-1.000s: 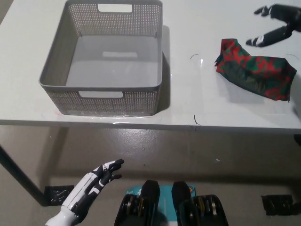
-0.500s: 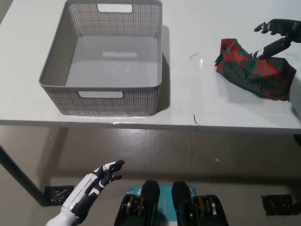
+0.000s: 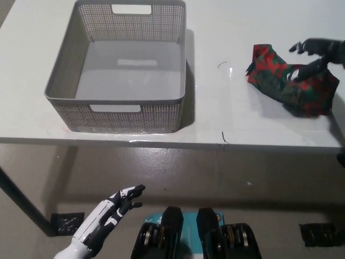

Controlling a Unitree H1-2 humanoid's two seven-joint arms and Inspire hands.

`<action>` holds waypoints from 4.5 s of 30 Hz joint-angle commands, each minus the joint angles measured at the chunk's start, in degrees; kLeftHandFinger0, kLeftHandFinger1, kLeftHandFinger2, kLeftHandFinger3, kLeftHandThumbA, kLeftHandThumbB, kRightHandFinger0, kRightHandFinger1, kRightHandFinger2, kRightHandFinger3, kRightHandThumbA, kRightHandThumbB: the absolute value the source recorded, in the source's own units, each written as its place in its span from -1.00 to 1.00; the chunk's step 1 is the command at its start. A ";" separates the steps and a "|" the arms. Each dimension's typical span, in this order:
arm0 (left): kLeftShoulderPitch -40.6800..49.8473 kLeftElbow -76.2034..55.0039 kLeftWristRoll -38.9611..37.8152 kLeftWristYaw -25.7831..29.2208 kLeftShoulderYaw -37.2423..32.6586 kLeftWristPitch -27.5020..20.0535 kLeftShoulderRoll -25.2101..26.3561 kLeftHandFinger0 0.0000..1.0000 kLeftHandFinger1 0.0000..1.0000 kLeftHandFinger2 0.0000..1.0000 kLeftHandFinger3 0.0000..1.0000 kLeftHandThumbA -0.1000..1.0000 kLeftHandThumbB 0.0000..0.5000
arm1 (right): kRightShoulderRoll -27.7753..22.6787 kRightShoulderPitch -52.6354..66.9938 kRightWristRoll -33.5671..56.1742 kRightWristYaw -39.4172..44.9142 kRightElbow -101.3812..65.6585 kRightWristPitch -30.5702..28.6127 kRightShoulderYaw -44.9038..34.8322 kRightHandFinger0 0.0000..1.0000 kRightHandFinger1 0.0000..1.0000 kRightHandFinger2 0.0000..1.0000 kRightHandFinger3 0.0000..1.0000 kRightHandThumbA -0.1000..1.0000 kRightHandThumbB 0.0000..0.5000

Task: Use the right hand to pick up a bag of coffee beans on the right hand side and place it into a container on the left hand side

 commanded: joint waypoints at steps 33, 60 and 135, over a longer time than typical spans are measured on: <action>-0.97 -1.91 -2.24 -0.46 2.55 -3.78 -0.28 1.00 1.00 1.00 1.00 0.69 1.00 | 14.80 4.13 -8.62 -55.19 42.00 -28.88 -1.53 -0.74 0.30 1.00 1.00 -1.00 -0.22; -1.23 -2.18 -2.48 -0.74 3.57 -2.64 -0.42 1.00 1.00 1.00 1.00 0.67 1.00 | 11.45 -1.16 -6.25 -64.07 34.25 -37.57 -10.22 -1.00 -0.32 0.87 0.64 -1.00 -0.35; -2.18 -3.08 3.14 -0.64 -1.95 -0.05 -0.25 1.00 1.00 1.00 1.00 0.64 1.00 | 19.49 -3.88 -3.21 -33.10 -6.11 -15.76 -19.01 1.00 1.00 1.00 1.00 1.00 0.46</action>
